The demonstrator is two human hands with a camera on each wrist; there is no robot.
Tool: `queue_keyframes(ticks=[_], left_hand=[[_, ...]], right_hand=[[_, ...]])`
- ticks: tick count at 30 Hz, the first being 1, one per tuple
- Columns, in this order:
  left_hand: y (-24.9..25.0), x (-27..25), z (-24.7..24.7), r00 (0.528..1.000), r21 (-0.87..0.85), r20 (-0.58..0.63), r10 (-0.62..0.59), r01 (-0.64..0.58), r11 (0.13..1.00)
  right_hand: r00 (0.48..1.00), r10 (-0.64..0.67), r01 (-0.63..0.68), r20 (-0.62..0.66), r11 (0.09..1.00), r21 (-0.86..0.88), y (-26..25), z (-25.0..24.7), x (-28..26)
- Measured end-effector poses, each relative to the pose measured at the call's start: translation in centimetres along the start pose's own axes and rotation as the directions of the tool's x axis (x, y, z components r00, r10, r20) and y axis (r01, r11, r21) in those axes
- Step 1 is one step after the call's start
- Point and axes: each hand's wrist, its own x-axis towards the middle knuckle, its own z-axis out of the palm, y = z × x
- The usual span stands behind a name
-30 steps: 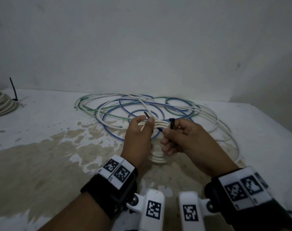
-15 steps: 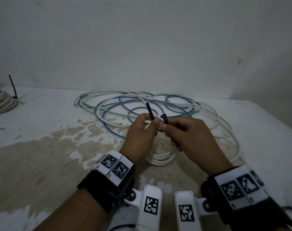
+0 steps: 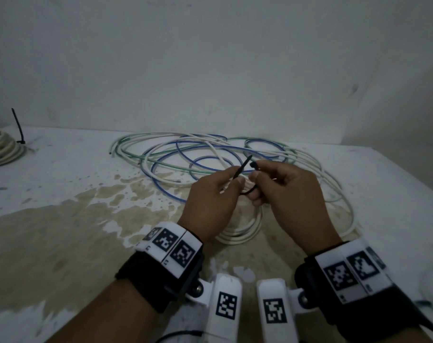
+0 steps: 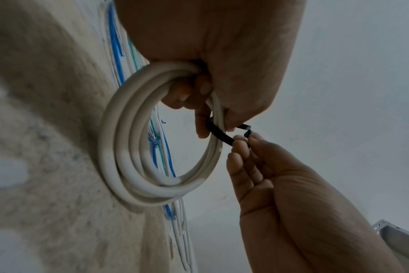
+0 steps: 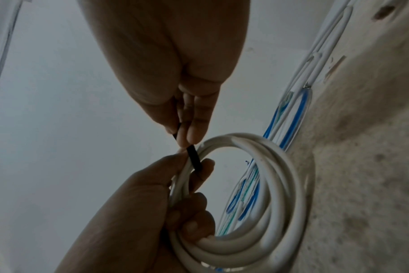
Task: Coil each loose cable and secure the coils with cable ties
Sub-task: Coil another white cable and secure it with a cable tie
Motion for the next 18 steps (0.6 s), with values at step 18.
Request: queue_keyframes(ticks=[18], left_hand=[[0.30, -0.35, 0.03, 1.000, -0.033, -0.013, 0.016, -0.016, 0.999]], right_hand=[[0.993, -0.095, 0.090, -0.066, 0.993, -0.071, 0.02, -0.17, -0.04]])
